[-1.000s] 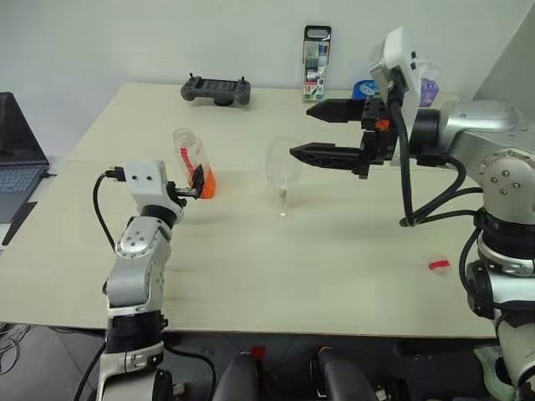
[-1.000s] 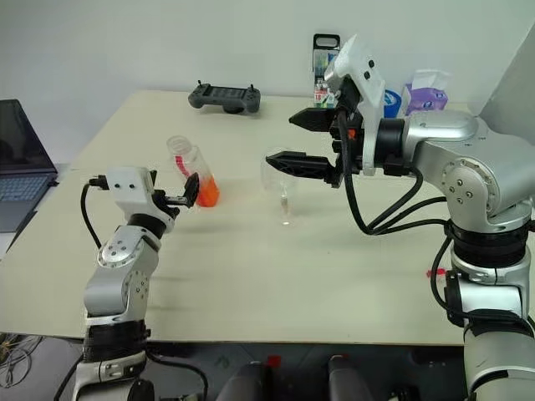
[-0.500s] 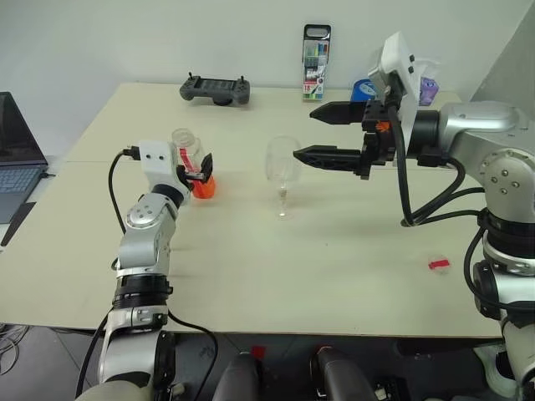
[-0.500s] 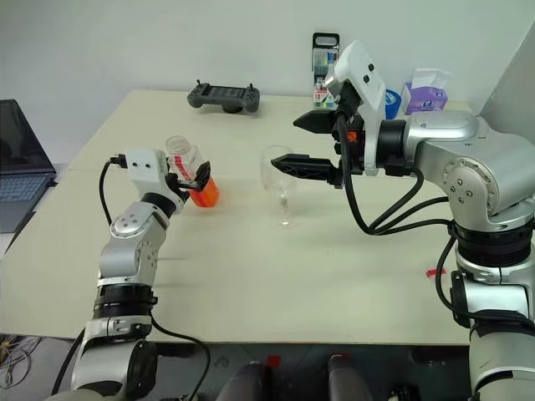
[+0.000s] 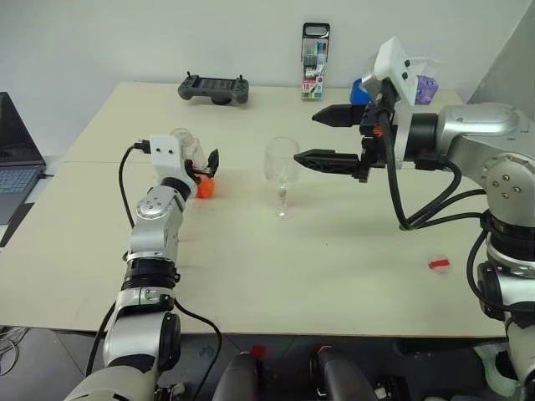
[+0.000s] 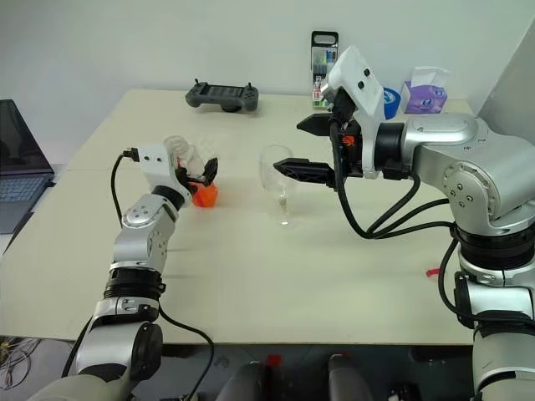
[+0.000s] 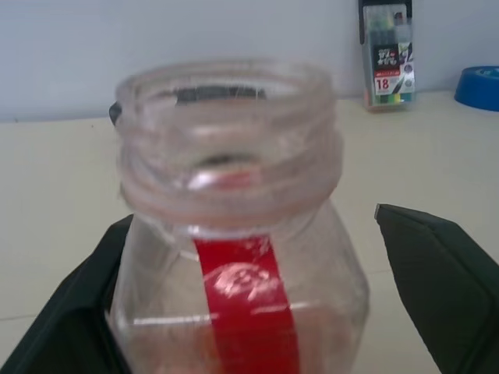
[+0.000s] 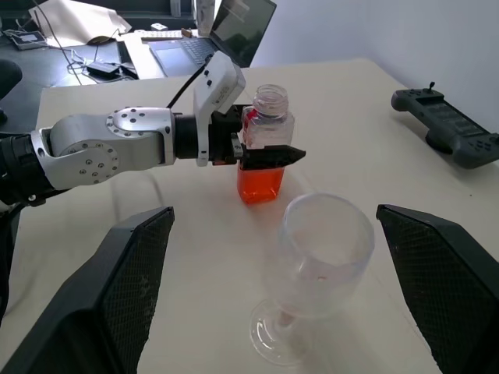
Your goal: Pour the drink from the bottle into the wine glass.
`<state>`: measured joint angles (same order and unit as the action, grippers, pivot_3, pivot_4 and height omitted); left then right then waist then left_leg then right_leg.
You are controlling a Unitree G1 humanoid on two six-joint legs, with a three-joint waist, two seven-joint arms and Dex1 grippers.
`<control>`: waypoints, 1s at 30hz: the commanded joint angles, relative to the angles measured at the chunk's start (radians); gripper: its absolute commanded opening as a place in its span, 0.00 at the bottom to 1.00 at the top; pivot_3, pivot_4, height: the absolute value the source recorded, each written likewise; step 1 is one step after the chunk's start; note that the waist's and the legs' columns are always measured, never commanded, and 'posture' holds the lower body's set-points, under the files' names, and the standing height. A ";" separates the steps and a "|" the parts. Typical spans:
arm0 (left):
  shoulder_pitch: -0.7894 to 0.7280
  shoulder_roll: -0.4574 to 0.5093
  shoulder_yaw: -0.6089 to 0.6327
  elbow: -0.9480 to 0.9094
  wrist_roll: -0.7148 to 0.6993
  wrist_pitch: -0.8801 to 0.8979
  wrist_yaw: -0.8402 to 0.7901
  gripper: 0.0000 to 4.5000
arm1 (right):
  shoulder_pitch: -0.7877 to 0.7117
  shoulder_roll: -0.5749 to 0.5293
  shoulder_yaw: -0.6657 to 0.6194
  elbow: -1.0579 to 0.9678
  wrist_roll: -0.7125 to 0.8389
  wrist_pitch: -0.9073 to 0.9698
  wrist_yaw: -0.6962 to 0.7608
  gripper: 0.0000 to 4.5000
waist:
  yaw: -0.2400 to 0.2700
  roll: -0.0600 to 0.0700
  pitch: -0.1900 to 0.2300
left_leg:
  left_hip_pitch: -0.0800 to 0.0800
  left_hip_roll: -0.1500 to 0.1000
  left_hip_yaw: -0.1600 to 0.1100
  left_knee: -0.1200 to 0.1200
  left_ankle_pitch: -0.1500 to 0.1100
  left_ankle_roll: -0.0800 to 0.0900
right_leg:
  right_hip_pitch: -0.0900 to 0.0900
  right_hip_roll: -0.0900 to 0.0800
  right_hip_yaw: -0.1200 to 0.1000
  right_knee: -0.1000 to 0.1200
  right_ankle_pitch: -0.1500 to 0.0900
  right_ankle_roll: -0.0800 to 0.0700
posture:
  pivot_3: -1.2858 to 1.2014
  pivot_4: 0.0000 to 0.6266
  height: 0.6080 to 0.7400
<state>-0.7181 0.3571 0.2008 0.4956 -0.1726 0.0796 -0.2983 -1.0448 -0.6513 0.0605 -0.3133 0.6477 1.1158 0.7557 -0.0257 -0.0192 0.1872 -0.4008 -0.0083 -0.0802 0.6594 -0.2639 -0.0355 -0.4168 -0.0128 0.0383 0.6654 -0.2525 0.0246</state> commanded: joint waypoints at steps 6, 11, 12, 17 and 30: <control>-0.083 0.011 -0.001 0.067 0.024 -0.083 0.020 0.41 | 0.069 -0.009 -0.069 -0.094 0.007 0.055 -0.111 1.00 | 0.001 0.000 0.000 | -0.001 0.000 0.000 0.000 0.000 0.000 | 0.000 0.000 0.000 0.000 0.000 0.000 | 0.52 0.24 1.00; -0.217 -0.044 -0.029 0.139 0.041 -0.124 0.034 0.40 | 0.284 0.030 -0.121 -0.273 -0.057 0.089 -0.312 1.00 | 0.017 -0.001 0.000 | -0.003 -0.001 0.000 0.002 0.000 0.000 | -0.001 -0.001 -0.001 0.000 0.000 0.001 | 0.52 0.24 1.00; -0.247 -0.044 -0.038 0.159 0.057 -0.134 0.039 0.40 | 0.340 0.049 -0.134 -0.301 -0.103 0.046 -0.369 1.00 | 0.022 -0.001 0.000 | -0.005 -0.001 0.000 0.002 0.000 0.000 | -0.002 -0.001 -0.002 0.000 0.000 0.001 | 0.52 0.24 1.00; -0.360 -0.014 -0.094 0.244 0.111 -0.186 -0.019 0.39 | 0.536 0.283 -0.260 -0.431 -0.133 -0.024 -0.570 1.00 | 0.020 -0.001 0.000 | -0.009 -0.002 0.002 0.003 0.000 0.000 | -0.008 -0.001 0.001 0.002 0.001 0.002 | 0.52 0.24 1.00; -0.480 0.133 -0.347 0.488 0.407 -0.721 -0.127 0.38 | 0.853 0.267 -0.066 -0.667 -0.198 -0.258 -0.532 1.00 | -0.004 -0.002 0.000 | -0.001 -0.001 0.006 0.004 0.001 0.001 | -0.004 0.008 0.003 0.010 -0.001 0.006 | 0.52 0.24 1.00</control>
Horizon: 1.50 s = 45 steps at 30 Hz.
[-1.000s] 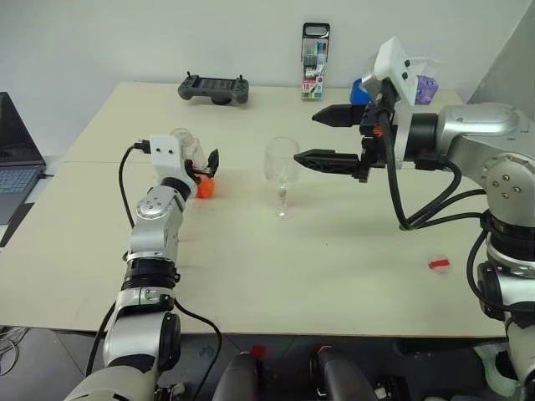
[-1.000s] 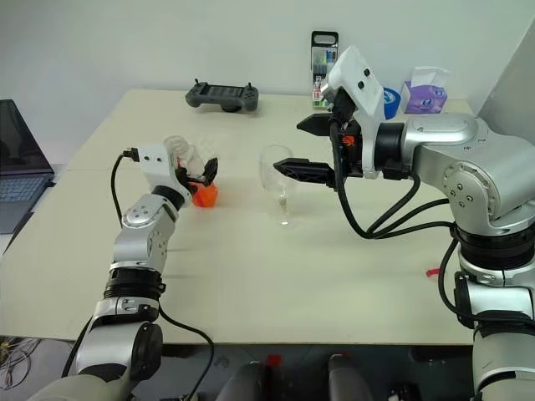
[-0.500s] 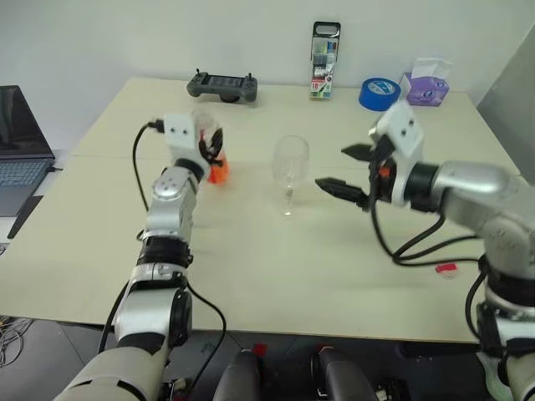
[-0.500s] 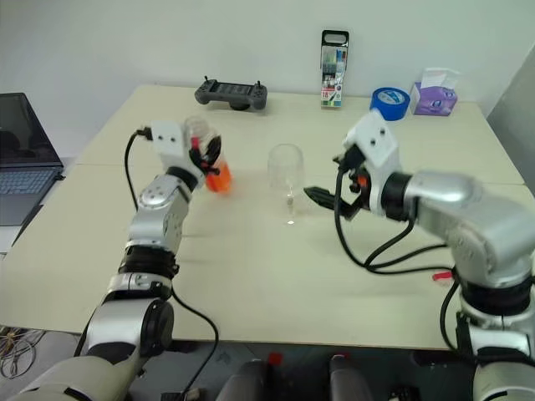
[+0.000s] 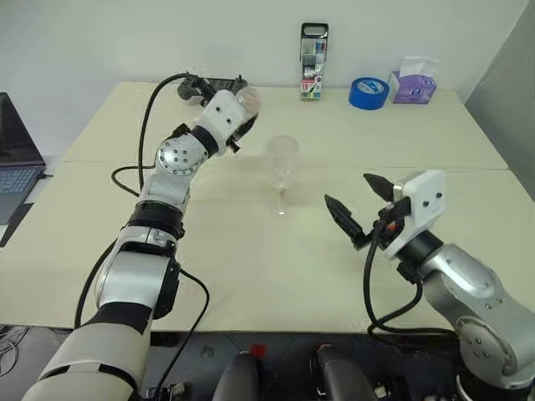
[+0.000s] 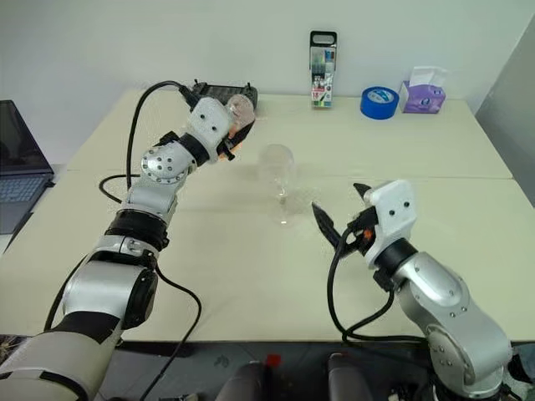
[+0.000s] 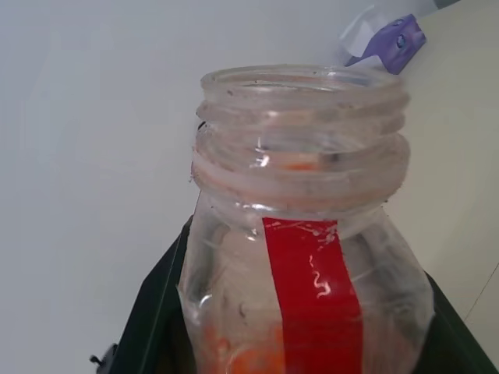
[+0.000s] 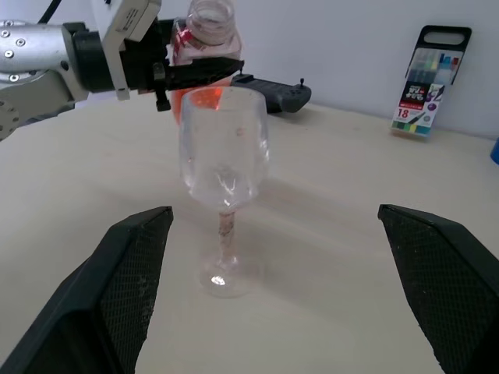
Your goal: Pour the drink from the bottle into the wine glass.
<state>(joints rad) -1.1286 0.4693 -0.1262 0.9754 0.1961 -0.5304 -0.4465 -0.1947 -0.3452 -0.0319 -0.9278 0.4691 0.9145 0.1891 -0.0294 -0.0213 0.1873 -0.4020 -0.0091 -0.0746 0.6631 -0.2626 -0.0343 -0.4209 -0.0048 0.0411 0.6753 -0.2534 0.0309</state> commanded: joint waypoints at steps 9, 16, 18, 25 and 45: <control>-0.101 0.026 -0.082 0.090 0.151 -0.252 0.105 0.38 | -0.027 -0.087 0.107 0.049 -0.102 -0.171 0.079 1.00 | -0.001 0.000 0.000 | 0.002 0.000 0.000 0.000 0.000 0.000 | 0.000 0.001 0.000 0.003 0.000 0.000 | 0.52 0.24 1.00; -0.126 0.074 -0.115 0.114 0.235 -0.318 0.191 0.38 | -0.033 -0.073 0.108 0.071 -0.127 -0.185 0.068 1.00 | -0.001 0.000 0.000 | 0.002 0.000 0.000 0.000 0.000 0.000 | 0.000 0.001 0.000 0.004 0.002 -0.003 | 0.52 0.24 1.00; -0.129 0.080 -0.121 0.118 0.249 -0.338 0.209 0.38 | -0.033 -0.066 0.107 0.071 -0.132 -0.184 0.063 1.00 | -0.001 0.000 0.000 | 0.002 0.000 0.000 0.000 0.000 0.000 | 0.000 0.001 -0.001 0.004 0.002 -0.003 | 0.52 0.24 1.00; -0.143 0.103 -0.171 0.130 0.339 -0.377 0.283 0.38 | -0.026 -0.060 0.119 0.063 -0.142 -0.173 0.066 1.00 | -0.001 0.000 0.000 | 0.002 0.000 0.000 0.000 0.000 0.000 | 0.000 0.001 0.000 0.004 0.002 -0.003 | 0.52 0.24 1.00; -0.201 0.155 -0.298 0.155 0.558 -0.368 0.557 0.38 | -0.024 -0.053 0.115 0.062 -0.138 -0.153 0.055 1.00 | 0.000 0.000 0.000 | 0.002 0.000 0.000 0.000 0.000 0.000 | 0.000 0.001 -0.001 0.004 0.002 -0.003 | 0.52 0.24 1.00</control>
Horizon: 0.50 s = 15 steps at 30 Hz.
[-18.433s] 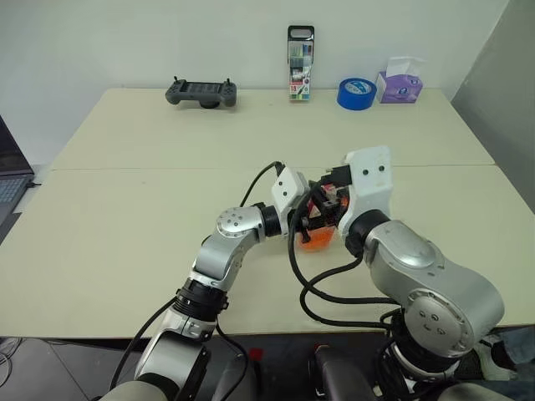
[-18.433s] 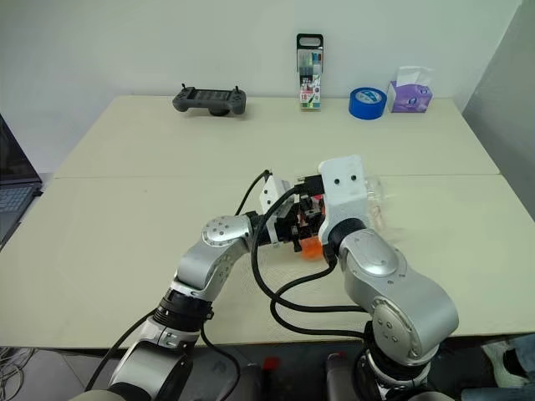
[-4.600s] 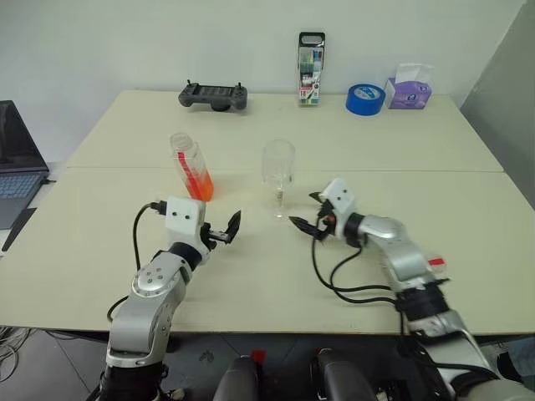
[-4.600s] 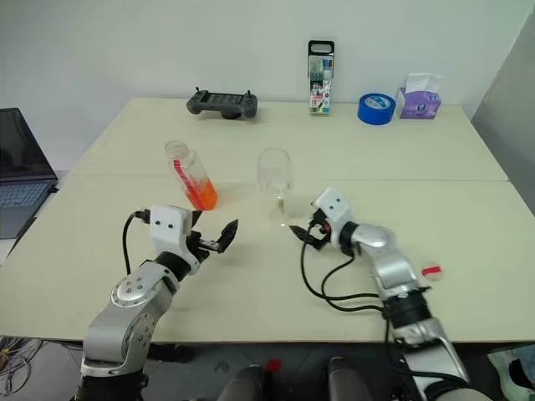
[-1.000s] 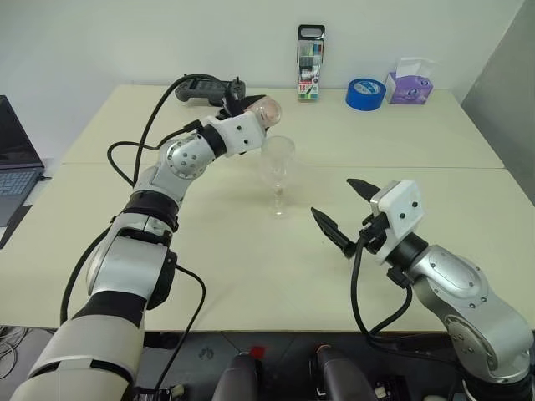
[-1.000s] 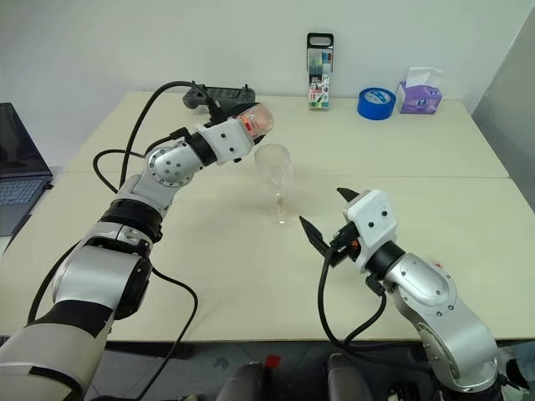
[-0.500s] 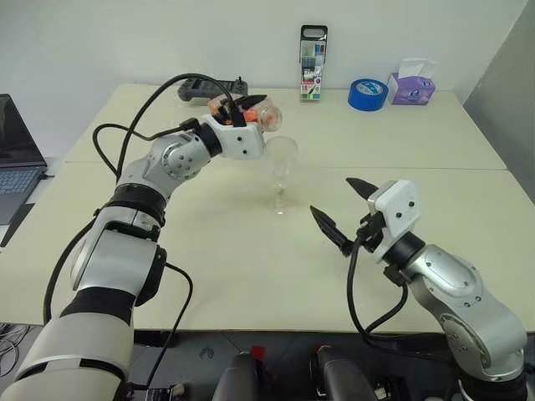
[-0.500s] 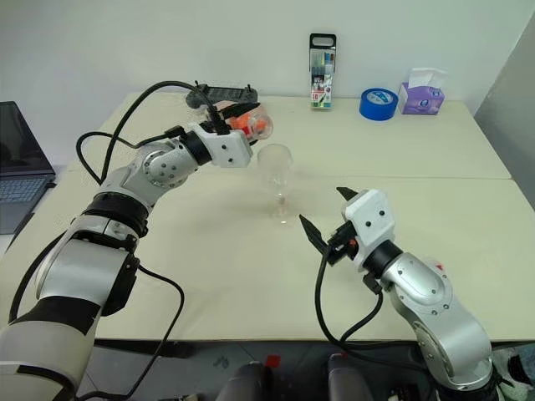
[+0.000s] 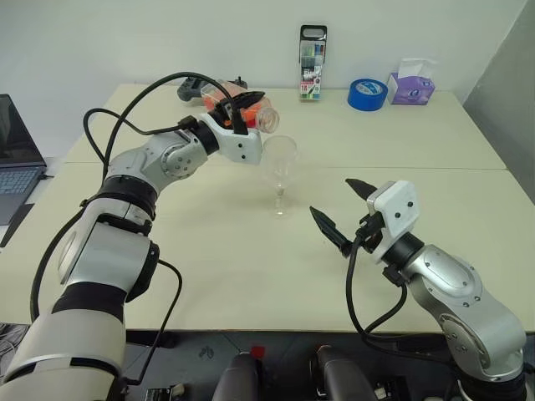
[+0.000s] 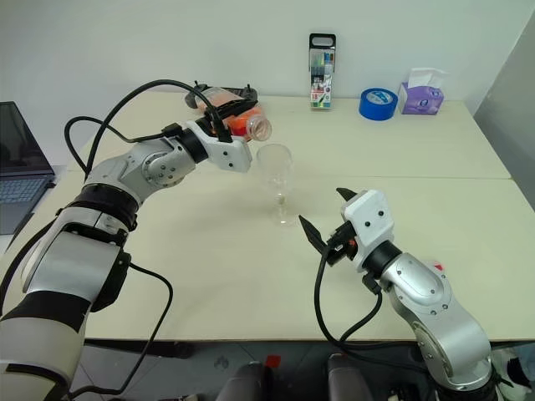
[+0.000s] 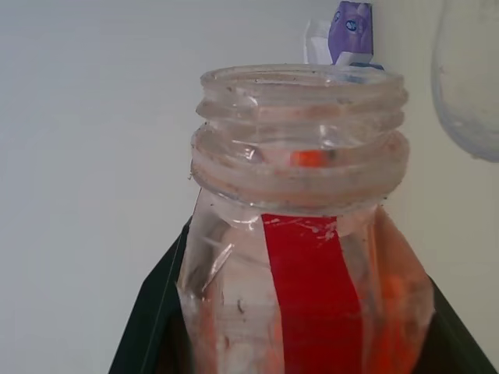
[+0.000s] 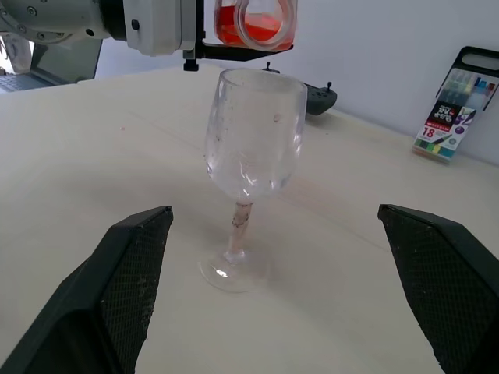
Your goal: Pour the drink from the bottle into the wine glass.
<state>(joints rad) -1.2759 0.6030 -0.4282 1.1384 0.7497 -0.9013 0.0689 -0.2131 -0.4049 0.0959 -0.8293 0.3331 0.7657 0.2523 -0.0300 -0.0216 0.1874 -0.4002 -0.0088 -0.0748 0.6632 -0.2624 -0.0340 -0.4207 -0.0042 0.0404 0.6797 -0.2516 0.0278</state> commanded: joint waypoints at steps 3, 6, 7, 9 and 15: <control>-0.059 0.023 -0.005 -0.006 0.018 0.007 0.061 0.38 | -0.009 0.012 -0.015 -0.037 0.002 0.004 -0.011 1.00 | 0.000 0.000 0.000 | 0.000 0.000 0.000 0.000 0.000 0.000 | 0.000 0.000 0.000 0.000 0.000 0.000 | 0.52 0.24 1.00; -0.066 0.023 -0.012 -0.003 0.030 0.022 0.084 0.38 | -0.010 0.019 -0.010 -0.042 0.008 0.013 -0.012 1.00 | 0.000 0.000 0.000 | 0.000 0.000 0.000 0.000 0.000 0.000 | 0.000 0.000 0.000 0.000 0.000 0.000 | 0.52 0.24 1.00; -0.067 0.022 -0.012 -0.001 0.030 0.025 0.088 0.38 | -0.011 0.020 -0.009 -0.043 0.009 0.015 -0.011 1.00 | 0.000 0.000 0.000 | 0.000 0.000 0.000 0.000 0.000 0.000 | 0.000 0.000 0.000 0.000 0.000 0.000 | 0.52 0.24 1.00; -0.069 0.022 -0.016 0.001 0.032 0.025 0.092 0.38 | -0.010 0.021 -0.005 -0.047 0.008 0.020 -0.011 1.00 | 0.000 0.000 0.000 | 0.000 0.000 0.000 0.000 0.000 0.000 | 0.000 0.000 0.000 0.000 0.000 0.000 | 0.52 0.24 1.00; -0.072 0.025 -0.031 -0.001 0.043 0.019 0.107 0.38 | -0.010 0.020 -0.008 -0.049 0.007 0.025 -0.008 1.00 | 0.000 0.000 0.000 | 0.000 0.000 0.000 0.000 0.000 0.000 | 0.000 0.000 0.000 0.000 0.000 0.000 | 0.52 0.24 1.00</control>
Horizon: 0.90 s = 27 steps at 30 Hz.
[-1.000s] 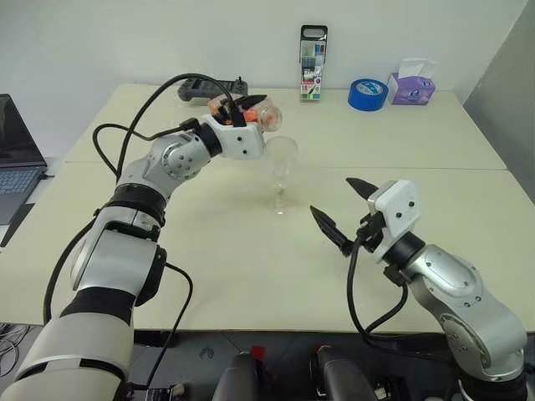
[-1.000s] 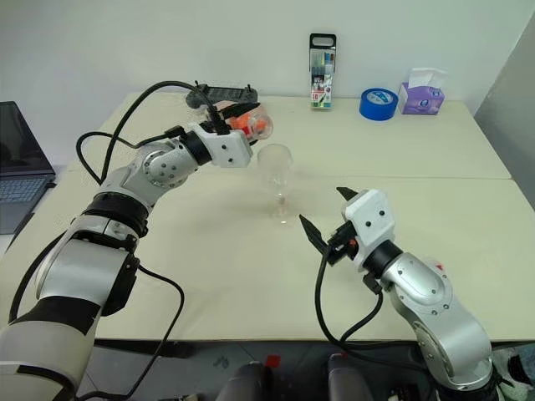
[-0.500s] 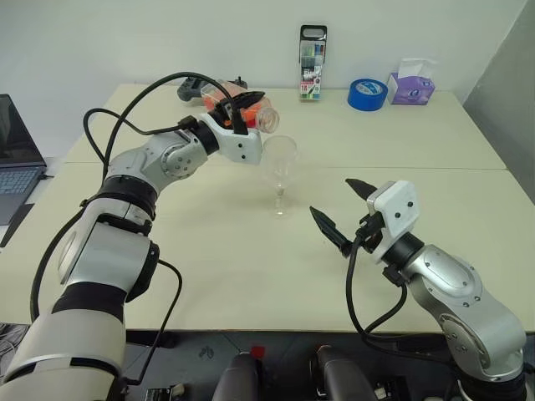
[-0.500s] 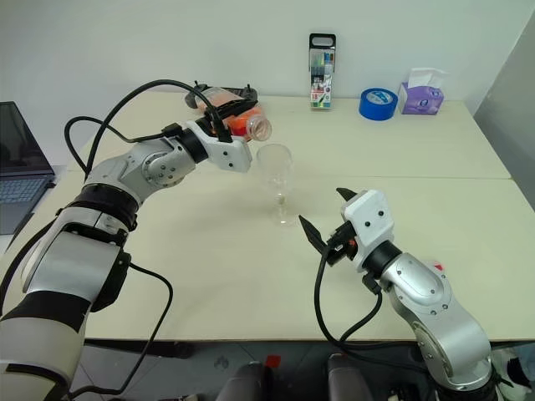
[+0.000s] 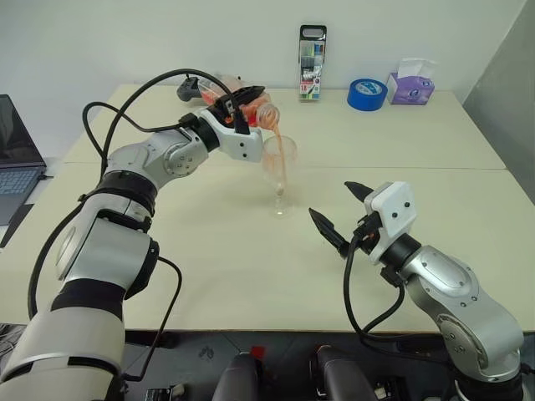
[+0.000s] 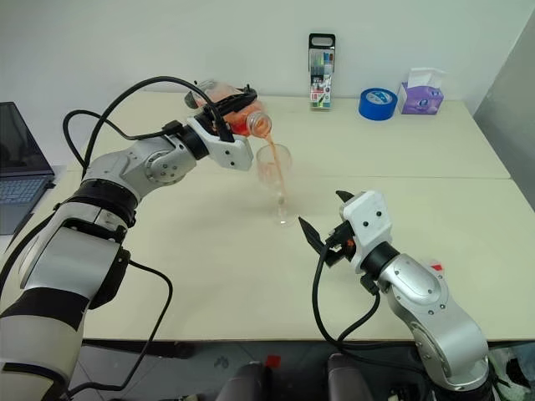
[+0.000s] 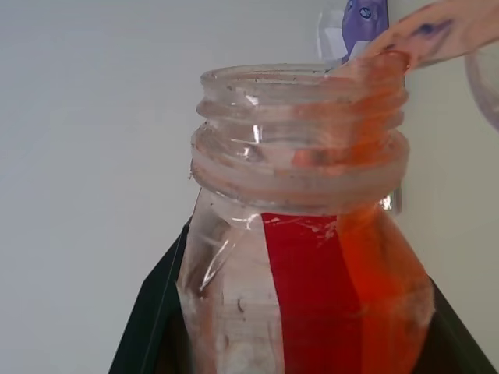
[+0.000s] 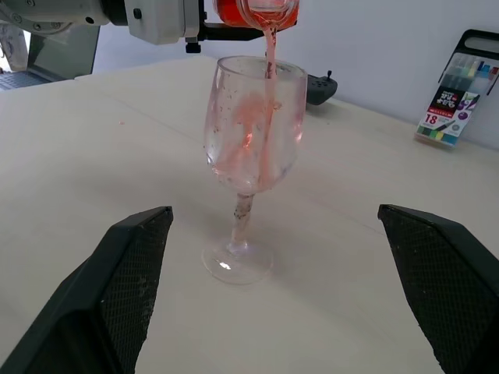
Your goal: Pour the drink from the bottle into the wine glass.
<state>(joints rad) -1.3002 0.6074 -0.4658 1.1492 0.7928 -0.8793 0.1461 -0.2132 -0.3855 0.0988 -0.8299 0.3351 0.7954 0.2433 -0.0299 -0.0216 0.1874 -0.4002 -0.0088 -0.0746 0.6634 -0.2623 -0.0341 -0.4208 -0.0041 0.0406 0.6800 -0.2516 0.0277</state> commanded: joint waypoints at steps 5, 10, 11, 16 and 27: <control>-0.050 0.023 -0.004 -0.013 0.015 0.003 0.048 0.38 | -0.014 0.000 -0.014 -0.046 0.007 -0.006 0.004 1.00 | 0.000 0.000 0.000 | 0.000 0.000 0.000 0.000 0.000 0.000 | 0.000 0.000 0.000 0.000 0.000 0.000 | 0.52 0.24 1.00; -0.053 0.023 -0.011 -0.012 0.027 0.006 0.062 0.38 | -0.020 0.000 -0.014 -0.041 0.006 -0.008 0.007 1.00 | 0.000 0.000 0.000 | 0.000 0.000 0.000 0.000 0.000 0.000 | 0.000 0.000 0.000 0.000 0.000 0.000 | 0.52 0.24 1.00; -0.054 0.022 -0.012 -0.011 0.030 0.007 0.065 0.38 | -0.021 0.000 -0.014 -0.040 0.006 -0.008 0.007 1.00 | 0.000 0.000 0.000 | 0.000 0.000 0.000 0.000 0.000 0.000 | 0.000 0.000 0.000 0.000 0.000 0.000 | 0.52 0.24 1.00; -0.057 0.022 -0.018 -0.009 0.037 0.013 0.075 0.38 | -0.022 0.005 -0.016 -0.036 0.010 -0.007 0.005 1.00 | 0.000 0.000 0.000 | 0.000 0.000 0.000 0.000 0.000 0.000 | 0.000 0.000 0.000 0.000 0.000 0.000 | 0.52 0.24 1.00; -0.062 0.022 -0.032 -0.008 0.049 0.020 0.098 0.38 | -0.025 0.004 -0.021 -0.034 0.009 -0.003 0.003 1.00 | 0.000 0.000 0.000 | 0.000 0.000 0.000 0.000 0.000 0.000 | 0.000 0.000 0.000 0.000 0.000 0.000 | 0.52 0.24 1.00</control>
<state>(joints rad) -1.3090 0.6095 -0.5057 1.1494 0.8478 -0.8588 0.2195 -0.2187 -0.3839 0.0981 -0.8298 0.3368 0.7960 0.2464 -0.0299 -0.0216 0.1874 -0.4002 -0.0089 -0.0745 0.6639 -0.2623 -0.0341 -0.4208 -0.0042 0.0405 0.6804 -0.2515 0.0276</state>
